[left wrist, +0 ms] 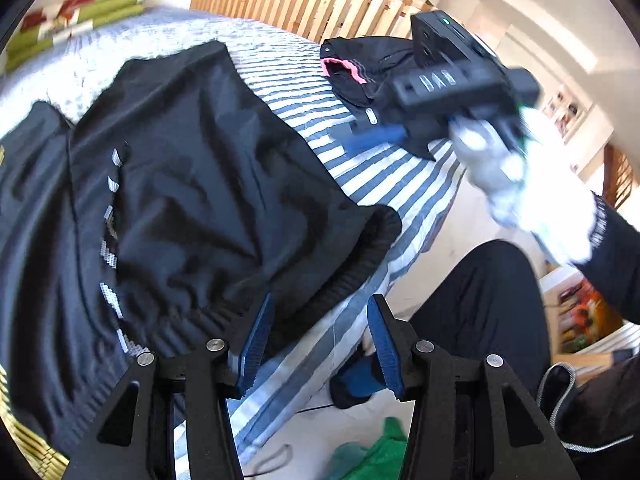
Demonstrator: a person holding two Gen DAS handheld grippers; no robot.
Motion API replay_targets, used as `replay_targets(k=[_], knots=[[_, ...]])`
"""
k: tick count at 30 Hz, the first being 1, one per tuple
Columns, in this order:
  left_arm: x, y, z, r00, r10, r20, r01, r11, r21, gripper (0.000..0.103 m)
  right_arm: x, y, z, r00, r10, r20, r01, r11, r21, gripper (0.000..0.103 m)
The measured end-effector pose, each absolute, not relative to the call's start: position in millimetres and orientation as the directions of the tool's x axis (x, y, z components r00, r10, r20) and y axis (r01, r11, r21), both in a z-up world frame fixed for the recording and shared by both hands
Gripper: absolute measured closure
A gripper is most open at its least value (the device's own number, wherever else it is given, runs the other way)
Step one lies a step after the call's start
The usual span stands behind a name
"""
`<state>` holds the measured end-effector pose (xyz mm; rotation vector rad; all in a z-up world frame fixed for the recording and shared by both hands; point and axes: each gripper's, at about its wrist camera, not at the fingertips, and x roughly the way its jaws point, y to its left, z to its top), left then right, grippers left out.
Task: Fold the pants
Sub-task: 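Release the pants with the left tool and smooth the folded legs with the right tool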
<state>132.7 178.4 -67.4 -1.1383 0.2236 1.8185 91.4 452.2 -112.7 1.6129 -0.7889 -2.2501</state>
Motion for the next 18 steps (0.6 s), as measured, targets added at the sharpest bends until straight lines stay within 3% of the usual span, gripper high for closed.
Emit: replay_targets(k=[3,6,9,11,16,18], knots=[[142,172,-61,-0.136,0.618,-0.774,-0.791,-0.538,-0.291,0.052,117,425,-119,-0.311,-0.520,-0.796,-0.086,-0.818,0.568,0.069],[148,151,-53,-0.187,0.599,-0.778,-0.781,-0.571,-0.252,0.052,127,401,-125,-0.265,-0.385,-0.884,-0.080,-0.905,0.419,0.069],[145,103,-42,-0.267,0.573,-0.775,-0.711,-0.660,-0.242,0.050,140,397,-126,-0.265,-0.331,-0.906,-0.055,-0.932,0.357,0.073],[140,59,-36,-0.336,0.539,-0.772,-0.626,-0.741,-0.244,0.050,143,408,-123,-0.280,-0.358,-0.891,-0.084,-0.915,0.394,0.072],[122,-55,-43,-0.442,0.430,-0.788,-0.315,-0.896,-0.312,0.048,146,432,-125,-0.310,-0.416,-0.855,-0.187,-0.855,0.484,0.058],[118,-73,-52,-0.422,0.426,-0.800,-0.292,-0.900,-0.325,0.046,145,430,-129,-0.295,-0.440,-0.848,-0.195,-0.841,0.504,0.058]])
